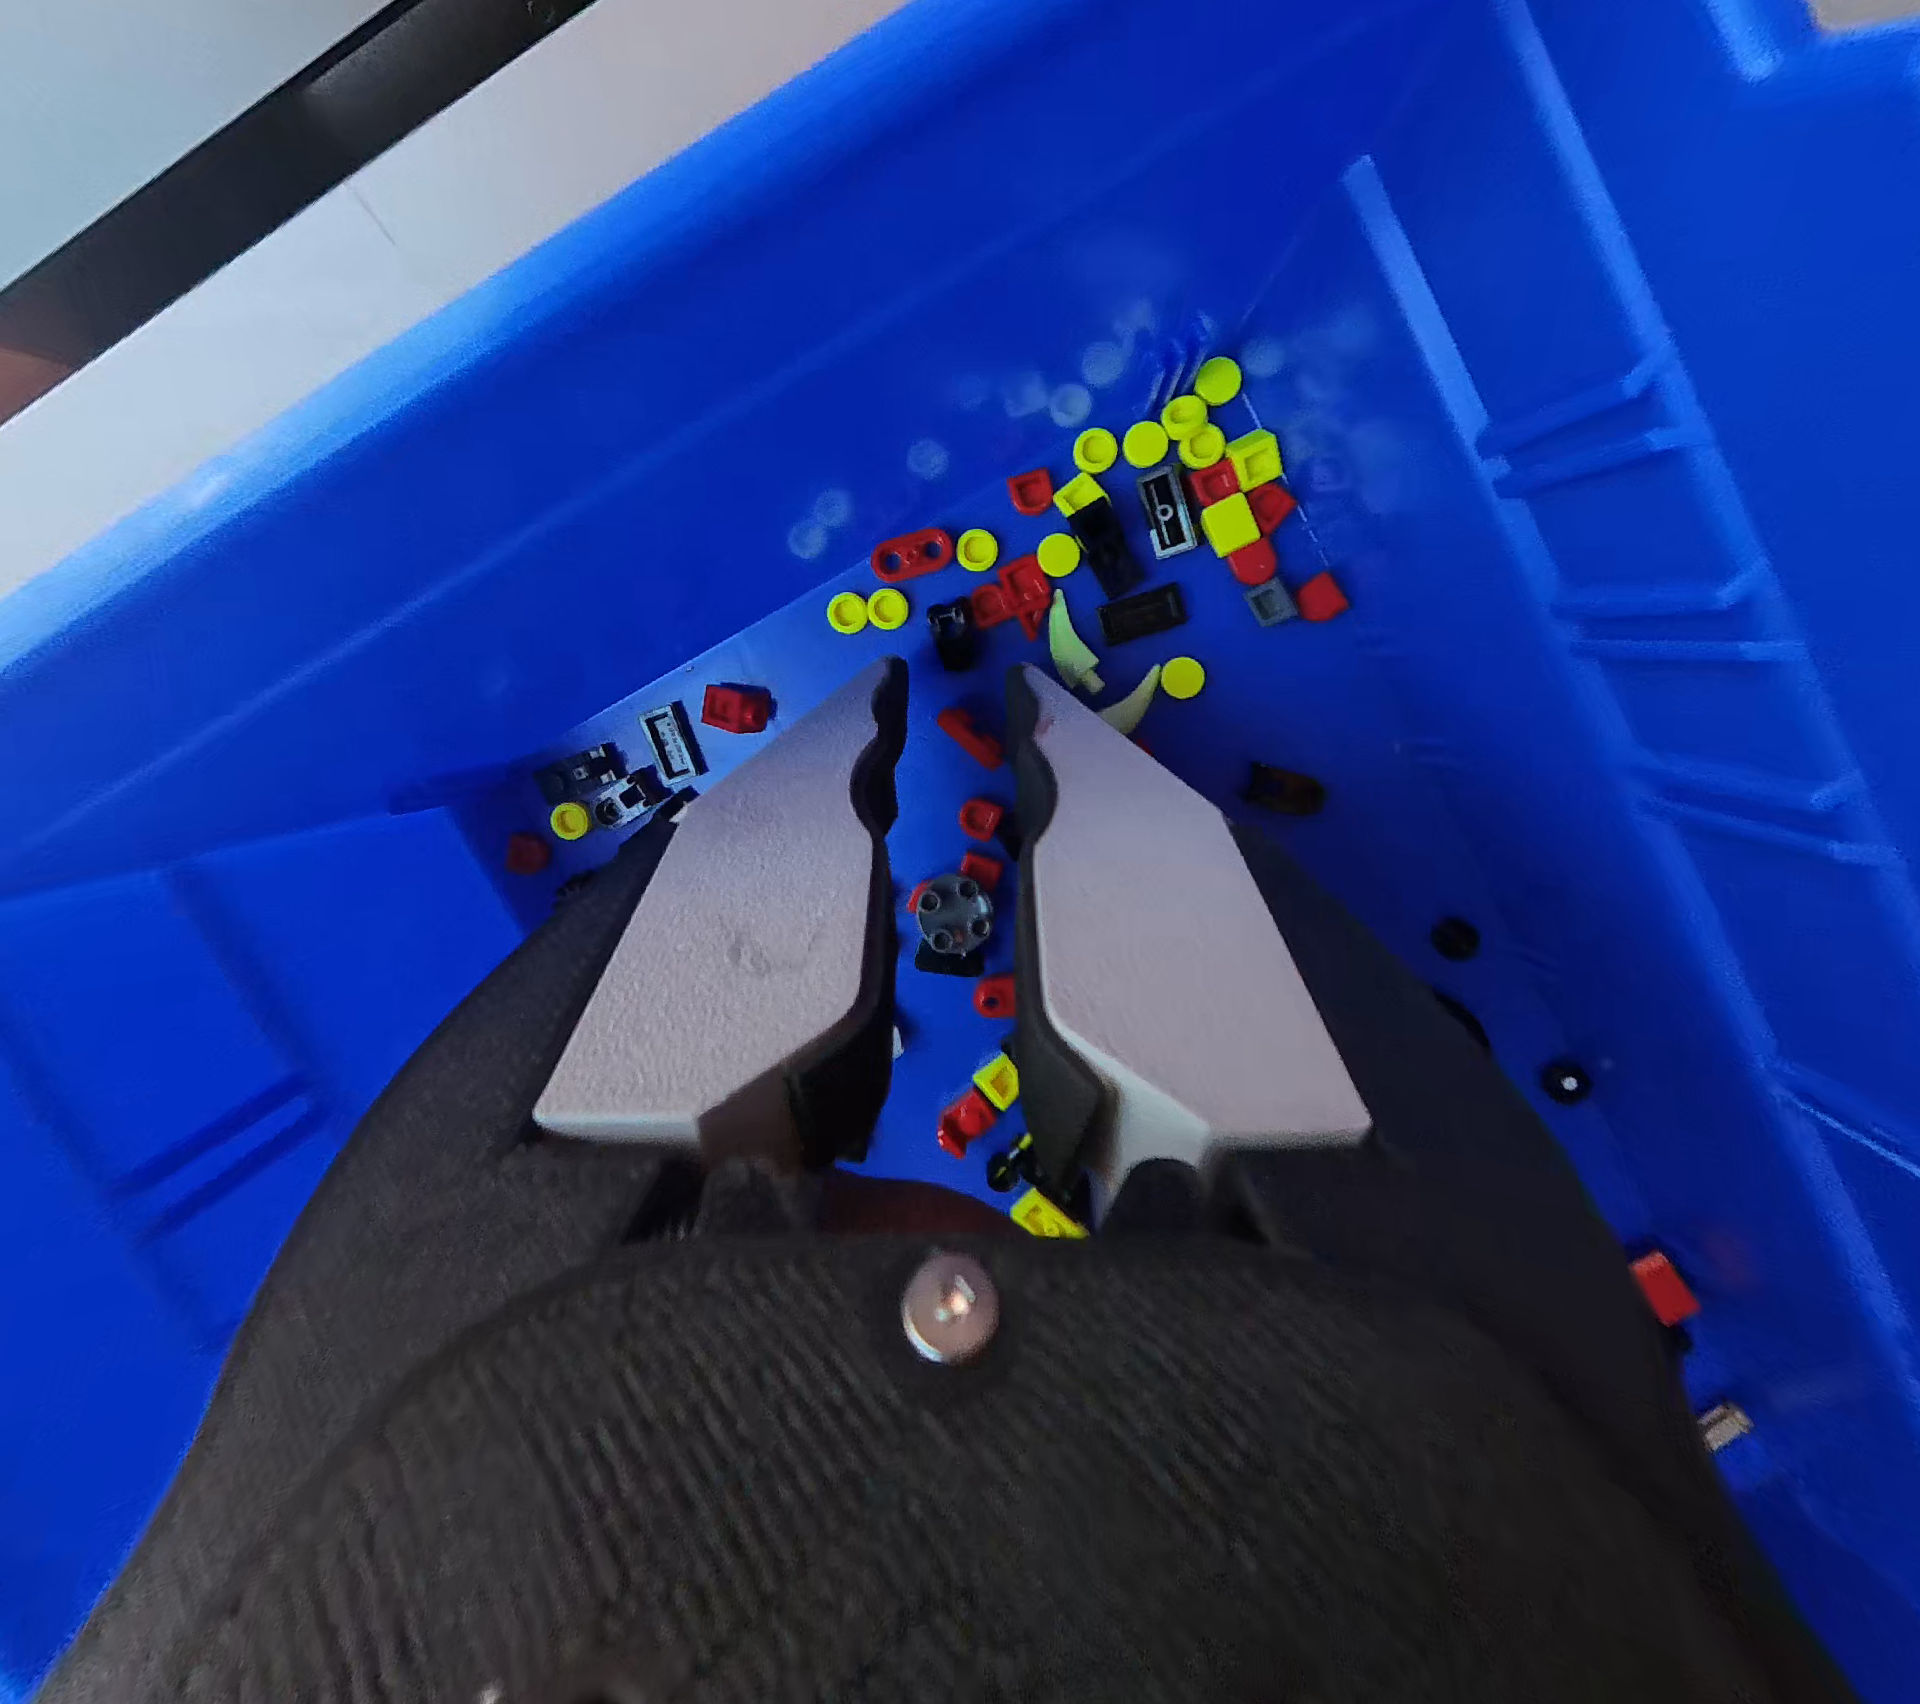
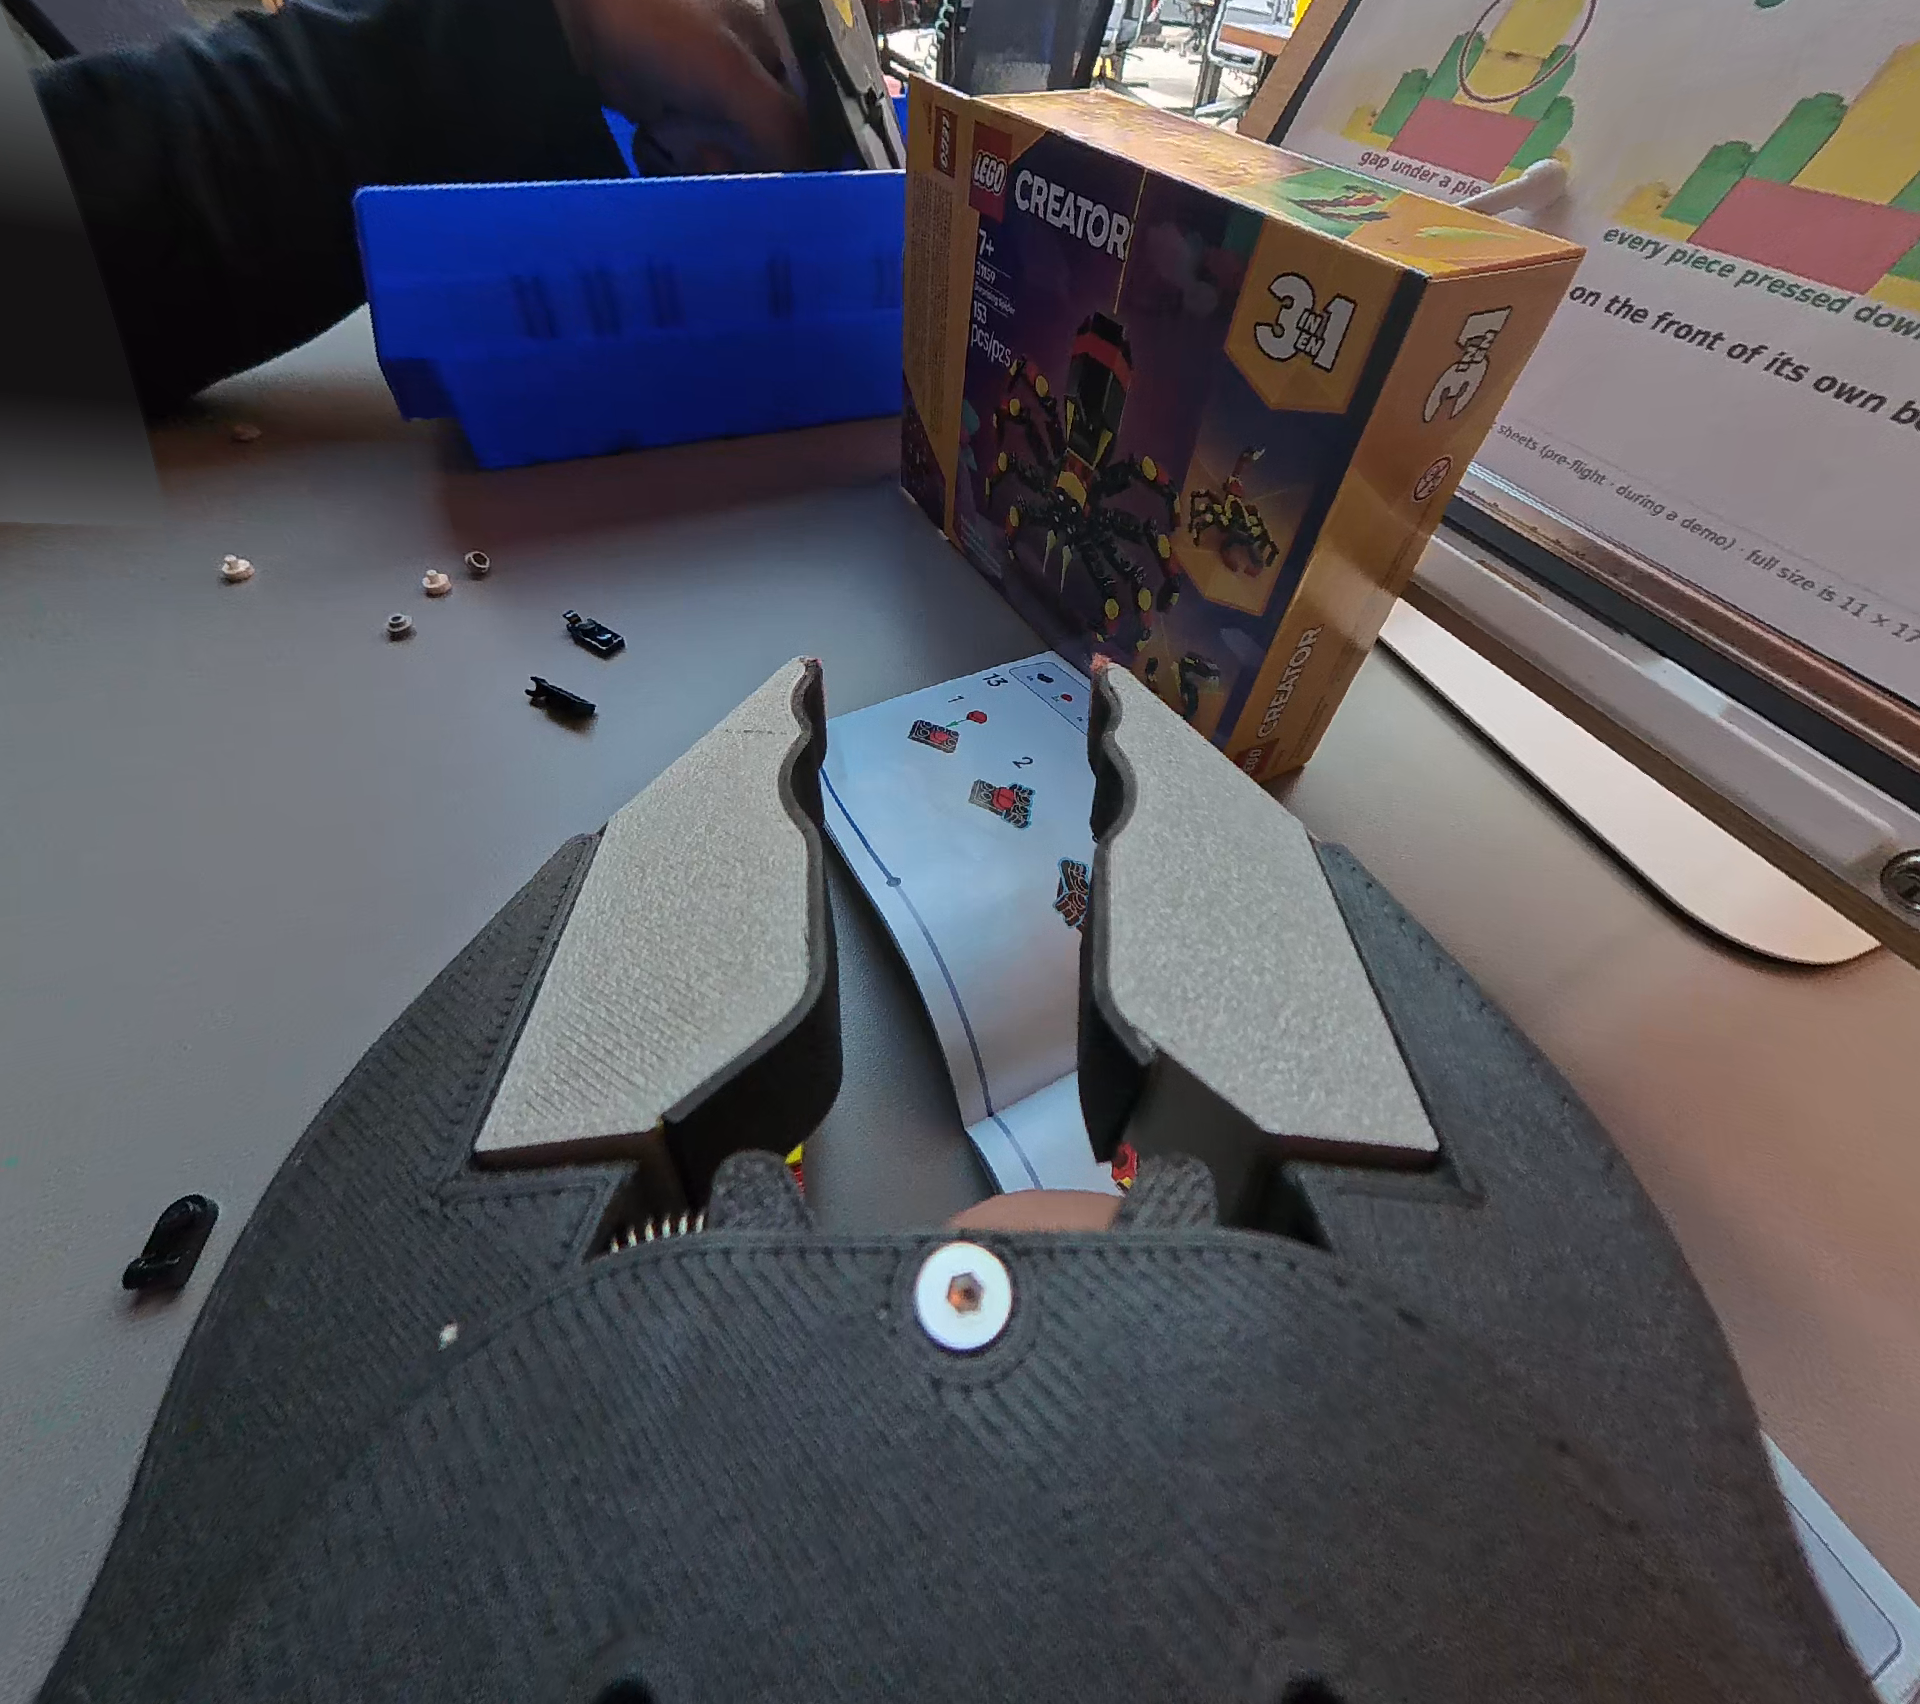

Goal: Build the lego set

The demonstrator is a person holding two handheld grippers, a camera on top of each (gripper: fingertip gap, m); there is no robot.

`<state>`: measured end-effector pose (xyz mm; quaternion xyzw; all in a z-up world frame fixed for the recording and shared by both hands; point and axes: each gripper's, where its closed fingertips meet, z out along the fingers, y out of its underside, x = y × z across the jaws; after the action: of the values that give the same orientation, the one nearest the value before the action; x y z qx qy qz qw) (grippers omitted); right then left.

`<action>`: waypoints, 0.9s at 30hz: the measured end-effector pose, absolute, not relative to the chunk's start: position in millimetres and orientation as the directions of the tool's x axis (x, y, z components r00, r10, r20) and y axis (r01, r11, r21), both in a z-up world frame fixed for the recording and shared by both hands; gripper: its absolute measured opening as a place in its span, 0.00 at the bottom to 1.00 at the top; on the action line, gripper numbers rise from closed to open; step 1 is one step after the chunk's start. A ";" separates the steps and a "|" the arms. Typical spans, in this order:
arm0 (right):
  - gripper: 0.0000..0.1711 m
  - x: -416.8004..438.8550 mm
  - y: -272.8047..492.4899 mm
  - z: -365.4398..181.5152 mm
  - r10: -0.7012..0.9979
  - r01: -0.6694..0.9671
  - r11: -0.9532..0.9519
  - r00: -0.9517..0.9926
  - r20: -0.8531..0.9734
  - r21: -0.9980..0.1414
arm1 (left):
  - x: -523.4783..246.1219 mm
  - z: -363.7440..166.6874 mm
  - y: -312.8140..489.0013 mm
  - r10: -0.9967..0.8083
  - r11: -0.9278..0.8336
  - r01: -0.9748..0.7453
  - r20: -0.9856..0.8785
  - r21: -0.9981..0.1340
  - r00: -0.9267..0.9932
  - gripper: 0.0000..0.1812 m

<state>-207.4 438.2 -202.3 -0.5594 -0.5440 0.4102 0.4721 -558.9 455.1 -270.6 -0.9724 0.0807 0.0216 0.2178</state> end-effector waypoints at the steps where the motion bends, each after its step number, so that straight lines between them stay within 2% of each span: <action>1: 0.28 -207.3 438.2 -202.4 0.996 0.222 0.038 0.071 0.055 -0.974 | -559.2 -270.2 456.2 -0.144 -0.890 -0.162 -0.076 -0.426 0.987 0.09; 8: 0.28 -207.6 437.9 -202.6 0.996 0.225 0.040 0.070 0.057 -0.974 | -553.8 -275.0 461.9 -0.144 -0.888 -0.165 -0.082 -0.429 0.986 0.07; 14: 0.28 -207.9 438.3 -202.8 0.996 0.227 0.038 0.071 0.056 -0.973 | -555.7 -275.3 461.7 -0.136 -0.889 -0.150 -0.063 -0.433 0.989 0.10; 18: 0.28 -208.0 438.2 -202.7 0.996 0.227 0.038 0.071 0.055 -0.973 | -555.3 -275.5 462.0 -0.137 -0.888 -0.148 -0.057 -0.434 0.989 0.09; 21: 0.27 -207.9 438.4 -202.4 0.996 0.226 0.039 0.072 0.057 -0.973 | -553.1 -275.9 462.0 -0.143 -0.889 -0.150 -0.048 -0.433 0.988 0.04; 27: 0.27 -207.9 438.2 -202.5 0.996 0.226 0.038 0.071 0.056 -0.973 | -550.3 -275.2 459.9 -0.157 -0.892 -0.161 -0.045 -0.423 0.987 0.04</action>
<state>-207.9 438.2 -202.5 -0.5600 -0.5453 0.4089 0.4710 -550.3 459.9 -275.2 -0.9725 0.0816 0.0050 0.2181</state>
